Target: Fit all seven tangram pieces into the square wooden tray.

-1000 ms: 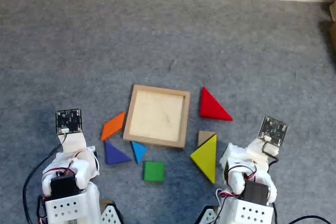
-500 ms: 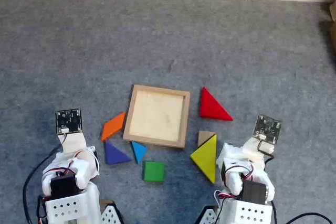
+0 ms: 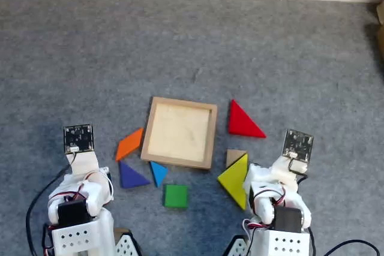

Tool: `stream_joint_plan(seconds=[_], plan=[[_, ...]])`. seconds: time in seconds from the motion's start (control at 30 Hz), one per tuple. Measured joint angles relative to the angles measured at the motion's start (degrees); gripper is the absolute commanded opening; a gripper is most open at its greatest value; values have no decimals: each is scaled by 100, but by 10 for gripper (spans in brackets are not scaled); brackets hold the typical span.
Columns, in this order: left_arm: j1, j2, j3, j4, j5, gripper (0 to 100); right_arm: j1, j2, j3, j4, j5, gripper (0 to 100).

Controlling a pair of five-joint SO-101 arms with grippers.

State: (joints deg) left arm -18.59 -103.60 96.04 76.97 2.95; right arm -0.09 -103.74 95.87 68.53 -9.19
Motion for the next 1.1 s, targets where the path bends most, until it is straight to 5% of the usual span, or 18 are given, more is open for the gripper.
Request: stream_joint_plan(seconds=[0.17, 0.5, 0.77, 1.1], plan=[[0, 0, 0, 0, 0, 8, 0, 0, 0, 0, 255, 6], [0, 0, 0, 0, 0, 8, -9, 0, -44, 0, 3842, 7], [0, 0, 0, 0, 0, 8, 53, 185, -1776, 545, 3842, 159], [0, 0, 0, 0, 0, 8, 44, 2822, -3895, 580, 3842, 353]])
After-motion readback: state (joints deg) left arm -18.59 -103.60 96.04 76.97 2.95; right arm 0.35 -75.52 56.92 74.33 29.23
